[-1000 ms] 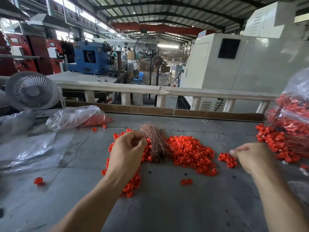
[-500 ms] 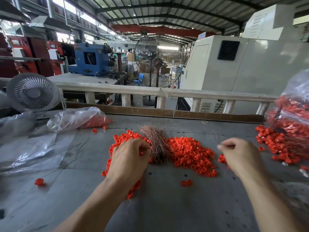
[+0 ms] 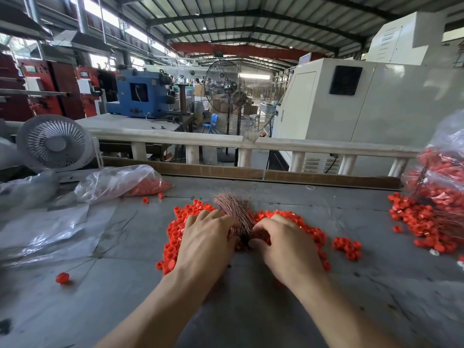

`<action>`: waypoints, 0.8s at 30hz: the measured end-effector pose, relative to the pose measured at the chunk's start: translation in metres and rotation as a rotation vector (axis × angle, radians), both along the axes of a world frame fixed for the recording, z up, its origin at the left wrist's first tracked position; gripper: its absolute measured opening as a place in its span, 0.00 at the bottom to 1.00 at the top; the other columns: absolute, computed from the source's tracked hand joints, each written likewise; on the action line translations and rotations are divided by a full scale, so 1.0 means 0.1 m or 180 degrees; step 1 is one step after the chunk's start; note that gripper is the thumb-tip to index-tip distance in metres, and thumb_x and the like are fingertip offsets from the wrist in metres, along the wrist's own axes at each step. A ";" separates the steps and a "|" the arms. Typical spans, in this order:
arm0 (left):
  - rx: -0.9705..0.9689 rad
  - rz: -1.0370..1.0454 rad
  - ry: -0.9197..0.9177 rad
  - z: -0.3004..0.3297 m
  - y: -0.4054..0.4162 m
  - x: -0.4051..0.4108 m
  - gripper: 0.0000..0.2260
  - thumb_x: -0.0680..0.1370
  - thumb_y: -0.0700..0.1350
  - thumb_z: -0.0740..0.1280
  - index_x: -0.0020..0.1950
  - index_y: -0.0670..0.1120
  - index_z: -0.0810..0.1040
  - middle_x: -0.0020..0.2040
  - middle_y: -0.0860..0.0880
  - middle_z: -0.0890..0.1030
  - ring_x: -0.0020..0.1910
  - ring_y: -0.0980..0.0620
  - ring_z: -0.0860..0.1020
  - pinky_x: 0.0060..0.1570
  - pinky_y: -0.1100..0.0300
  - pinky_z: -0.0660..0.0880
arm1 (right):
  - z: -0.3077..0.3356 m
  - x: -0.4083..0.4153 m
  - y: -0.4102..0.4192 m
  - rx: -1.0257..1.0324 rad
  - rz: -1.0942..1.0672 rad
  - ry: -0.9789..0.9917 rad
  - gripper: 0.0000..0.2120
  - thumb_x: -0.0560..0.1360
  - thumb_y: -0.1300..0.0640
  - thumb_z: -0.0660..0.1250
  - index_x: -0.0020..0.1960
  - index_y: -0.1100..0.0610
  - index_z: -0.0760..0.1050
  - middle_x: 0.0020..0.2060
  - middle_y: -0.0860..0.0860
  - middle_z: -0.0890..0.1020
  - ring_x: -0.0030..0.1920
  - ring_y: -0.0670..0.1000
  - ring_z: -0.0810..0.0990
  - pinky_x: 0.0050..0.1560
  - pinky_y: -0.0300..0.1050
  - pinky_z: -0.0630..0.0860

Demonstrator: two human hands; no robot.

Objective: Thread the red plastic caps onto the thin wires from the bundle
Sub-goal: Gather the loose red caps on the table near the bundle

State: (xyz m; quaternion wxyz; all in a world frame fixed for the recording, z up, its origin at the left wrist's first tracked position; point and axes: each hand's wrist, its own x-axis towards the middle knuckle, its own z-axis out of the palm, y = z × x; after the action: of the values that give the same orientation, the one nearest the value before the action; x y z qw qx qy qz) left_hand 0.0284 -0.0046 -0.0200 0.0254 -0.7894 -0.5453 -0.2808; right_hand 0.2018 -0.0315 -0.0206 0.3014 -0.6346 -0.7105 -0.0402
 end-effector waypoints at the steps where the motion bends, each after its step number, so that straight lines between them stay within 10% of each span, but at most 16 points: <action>1: 0.0031 0.0002 -0.0006 0.00 0.01 0.00 0.11 0.80 0.57 0.67 0.62 0.62 0.80 0.58 0.61 0.78 0.62 0.55 0.71 0.58 0.59 0.59 | -0.01 -0.02 0.01 0.0035 0.0002 -0.0041 0.09 0.76 0.47 0.73 0.54 0.47 0.81 0.48 0.44 0.79 0.54 0.49 0.79 0.50 0.46 0.73; 24: 0.0328 -0.0667 -0.1700 0.13 -0.25 0.11 0.05 0.78 0.44 0.72 0.45 0.54 0.80 0.40 0.59 0.82 0.43 0.58 0.79 0.45 0.55 0.77 | 0.06 -0.06 -0.03 0.0187 0.1085 0.1689 0.01 0.77 0.61 0.74 0.48 0.56 0.85 0.48 0.46 0.83 0.51 0.45 0.82 0.54 0.39 0.76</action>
State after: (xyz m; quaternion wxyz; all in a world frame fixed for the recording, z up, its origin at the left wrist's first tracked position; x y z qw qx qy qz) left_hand 0.0396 -0.0300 -0.0068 -0.1082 -0.7372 -0.4332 -0.5072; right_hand 0.1962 -0.0343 -0.0143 0.4968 -0.4858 -0.7017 0.1574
